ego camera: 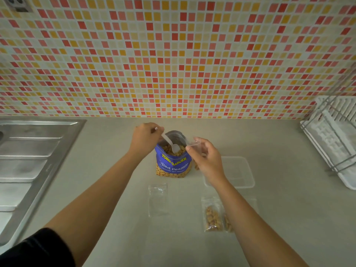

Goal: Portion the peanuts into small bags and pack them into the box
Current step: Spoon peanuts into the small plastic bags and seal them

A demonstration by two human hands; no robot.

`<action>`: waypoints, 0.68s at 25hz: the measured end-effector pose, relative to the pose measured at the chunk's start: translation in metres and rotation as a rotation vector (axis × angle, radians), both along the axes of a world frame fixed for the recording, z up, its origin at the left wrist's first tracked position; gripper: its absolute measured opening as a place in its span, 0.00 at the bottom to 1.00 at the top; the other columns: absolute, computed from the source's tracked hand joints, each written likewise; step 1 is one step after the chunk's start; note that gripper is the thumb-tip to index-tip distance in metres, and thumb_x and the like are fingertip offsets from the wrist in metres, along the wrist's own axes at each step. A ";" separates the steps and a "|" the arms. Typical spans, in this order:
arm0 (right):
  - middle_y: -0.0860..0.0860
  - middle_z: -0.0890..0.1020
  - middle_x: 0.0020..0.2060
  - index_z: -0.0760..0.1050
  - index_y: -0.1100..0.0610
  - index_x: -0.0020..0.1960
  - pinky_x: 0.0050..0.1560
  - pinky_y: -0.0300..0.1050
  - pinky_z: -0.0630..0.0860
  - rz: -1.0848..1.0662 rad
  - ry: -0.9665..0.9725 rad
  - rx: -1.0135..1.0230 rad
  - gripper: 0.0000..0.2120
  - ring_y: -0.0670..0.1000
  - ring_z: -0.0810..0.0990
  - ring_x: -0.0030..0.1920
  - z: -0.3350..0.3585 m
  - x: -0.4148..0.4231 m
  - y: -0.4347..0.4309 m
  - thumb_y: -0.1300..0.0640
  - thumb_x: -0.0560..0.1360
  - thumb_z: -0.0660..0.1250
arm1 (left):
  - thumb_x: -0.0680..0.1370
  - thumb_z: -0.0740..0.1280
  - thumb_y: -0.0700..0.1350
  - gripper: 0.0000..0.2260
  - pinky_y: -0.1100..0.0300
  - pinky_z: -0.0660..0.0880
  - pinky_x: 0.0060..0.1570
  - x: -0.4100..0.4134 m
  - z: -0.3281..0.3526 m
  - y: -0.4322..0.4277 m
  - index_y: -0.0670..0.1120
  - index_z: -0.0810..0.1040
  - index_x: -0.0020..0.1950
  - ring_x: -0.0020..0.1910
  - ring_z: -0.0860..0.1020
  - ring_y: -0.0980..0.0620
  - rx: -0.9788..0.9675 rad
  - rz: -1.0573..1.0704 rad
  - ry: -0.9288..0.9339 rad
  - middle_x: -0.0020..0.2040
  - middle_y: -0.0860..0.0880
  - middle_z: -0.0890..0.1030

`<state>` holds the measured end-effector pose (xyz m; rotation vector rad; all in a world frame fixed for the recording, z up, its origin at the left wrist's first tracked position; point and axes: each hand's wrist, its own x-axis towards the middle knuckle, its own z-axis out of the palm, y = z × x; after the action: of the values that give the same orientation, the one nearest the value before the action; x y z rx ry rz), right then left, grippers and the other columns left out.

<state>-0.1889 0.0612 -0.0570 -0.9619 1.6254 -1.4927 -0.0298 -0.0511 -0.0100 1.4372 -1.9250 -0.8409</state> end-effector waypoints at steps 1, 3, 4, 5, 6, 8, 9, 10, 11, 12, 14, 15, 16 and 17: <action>0.44 0.83 0.44 0.75 0.42 0.50 0.38 0.42 0.75 -0.003 0.000 0.007 0.13 0.45 0.81 0.44 -0.001 0.001 0.000 0.50 0.68 0.74 | 0.76 0.64 0.44 0.11 0.49 0.79 0.48 -0.002 -0.001 -0.001 0.40 0.81 0.38 0.40 0.82 0.42 0.125 0.105 0.073 0.29 0.47 0.83; 0.45 0.84 0.44 0.75 0.42 0.49 0.38 0.41 0.75 -0.003 0.001 0.012 0.12 0.46 0.82 0.44 -0.003 0.001 0.000 0.50 0.68 0.74 | 0.76 0.64 0.43 0.12 0.49 0.80 0.48 -0.003 -0.003 -0.003 0.42 0.80 0.34 0.39 0.82 0.43 0.292 0.256 0.149 0.22 0.51 0.79; 0.45 0.84 0.44 0.75 0.42 0.50 0.38 0.41 0.75 0.000 0.005 0.017 0.12 0.46 0.82 0.45 -0.004 0.001 0.000 0.49 0.68 0.73 | 0.76 0.64 0.43 0.11 0.51 0.81 0.47 -0.003 -0.004 -0.002 0.41 0.80 0.36 0.37 0.82 0.44 0.339 0.287 0.173 0.23 0.51 0.79; 0.45 0.84 0.44 0.75 0.42 0.50 0.37 0.42 0.75 0.002 0.008 0.024 0.13 0.46 0.82 0.45 -0.004 0.000 0.001 0.48 0.67 0.73 | 0.77 0.64 0.43 0.10 0.54 0.81 0.44 -0.004 -0.004 0.001 0.39 0.81 0.40 0.33 0.81 0.48 0.370 0.286 0.213 0.26 0.49 0.80; 0.45 0.84 0.44 0.75 0.42 0.51 0.37 0.43 0.76 0.001 0.012 0.033 0.13 0.47 0.82 0.46 -0.005 0.000 0.001 0.48 0.67 0.73 | 0.77 0.64 0.43 0.10 0.58 0.80 0.41 -0.005 -0.004 0.005 0.37 0.81 0.43 0.31 0.79 0.51 0.384 0.257 0.262 0.29 0.47 0.80; 0.45 0.84 0.45 0.75 0.43 0.51 0.38 0.44 0.76 0.001 0.009 0.050 0.14 0.47 0.82 0.47 -0.004 -0.001 0.000 0.47 0.68 0.73 | 0.78 0.64 0.43 0.10 0.60 0.78 0.41 -0.007 -0.006 0.011 0.39 0.81 0.42 0.31 0.78 0.53 0.380 0.189 0.327 0.32 0.45 0.79; 0.45 0.84 0.45 0.75 0.43 0.51 0.38 0.43 0.76 0.003 0.003 0.055 0.14 0.46 0.82 0.47 -0.003 -0.002 -0.001 0.48 0.68 0.73 | 0.78 0.63 0.43 0.10 0.58 0.78 0.42 -0.007 -0.007 0.012 0.41 0.80 0.40 0.33 0.77 0.51 0.377 0.184 0.343 0.32 0.45 0.79; 0.44 0.83 0.45 0.75 0.43 0.51 0.38 0.42 0.75 0.007 0.001 0.057 0.13 0.46 0.82 0.47 -0.002 -0.003 0.000 0.48 0.68 0.73 | 0.78 0.63 0.43 0.11 0.58 0.78 0.43 -0.006 -0.008 0.011 0.43 0.79 0.38 0.33 0.77 0.51 0.380 0.202 0.361 0.32 0.45 0.79; 0.44 0.83 0.45 0.75 0.43 0.50 0.38 0.41 0.75 0.015 0.002 0.056 0.13 0.46 0.82 0.47 -0.001 -0.003 0.000 0.48 0.68 0.73 | 0.79 0.62 0.44 0.12 0.58 0.77 0.42 -0.005 -0.010 0.009 0.44 0.79 0.37 0.33 0.76 0.51 0.388 0.233 0.381 0.32 0.45 0.78; 0.44 0.83 0.45 0.75 0.43 0.51 0.39 0.40 0.75 0.021 0.011 0.057 0.13 0.46 0.81 0.47 0.000 -0.004 0.000 0.49 0.68 0.73 | 0.79 0.61 0.44 0.12 0.60 0.76 0.40 -0.003 -0.012 0.008 0.43 0.78 0.38 0.32 0.75 0.52 0.402 0.267 0.400 0.32 0.46 0.77; 0.43 0.82 0.44 0.74 0.44 0.53 0.39 0.38 0.75 0.015 0.040 0.050 0.15 0.45 0.80 0.46 0.003 -0.007 0.001 0.49 0.68 0.73 | 0.79 0.61 0.44 0.11 0.62 0.75 0.37 0.002 -0.013 0.004 0.40 0.78 0.43 0.32 0.73 0.53 0.434 0.319 0.440 0.32 0.46 0.76; 0.43 0.82 0.44 0.75 0.45 0.54 0.38 0.37 0.74 0.004 0.068 0.044 0.16 0.45 0.80 0.44 0.004 -0.009 0.001 0.49 0.68 0.74 | 0.79 0.61 0.45 0.11 0.62 0.74 0.36 0.005 -0.014 0.002 0.39 0.78 0.45 0.32 0.73 0.52 0.441 0.340 0.452 0.32 0.46 0.75; 0.43 0.81 0.46 0.75 0.47 0.56 0.38 0.34 0.74 -0.006 0.114 0.040 0.18 0.44 0.79 0.44 0.006 -0.011 0.001 0.50 0.68 0.74 | 0.79 0.60 0.45 0.11 0.62 0.74 0.37 0.009 -0.016 -0.001 0.40 0.78 0.45 0.32 0.73 0.52 0.441 0.359 0.460 0.33 0.46 0.75; 0.44 0.81 0.48 0.75 0.49 0.58 0.40 0.32 0.74 -0.009 0.174 0.039 0.20 0.43 0.79 0.46 0.008 -0.013 0.000 0.50 0.68 0.74 | 0.79 0.60 0.45 0.11 0.62 0.74 0.37 0.013 -0.017 -0.004 0.40 0.77 0.44 0.33 0.72 0.52 0.438 0.377 0.470 0.33 0.46 0.75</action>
<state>-0.2016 0.0617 -0.0489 -1.0887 1.7769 -1.4109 -0.0164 -0.0552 -0.0266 1.5968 -1.1199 -1.3230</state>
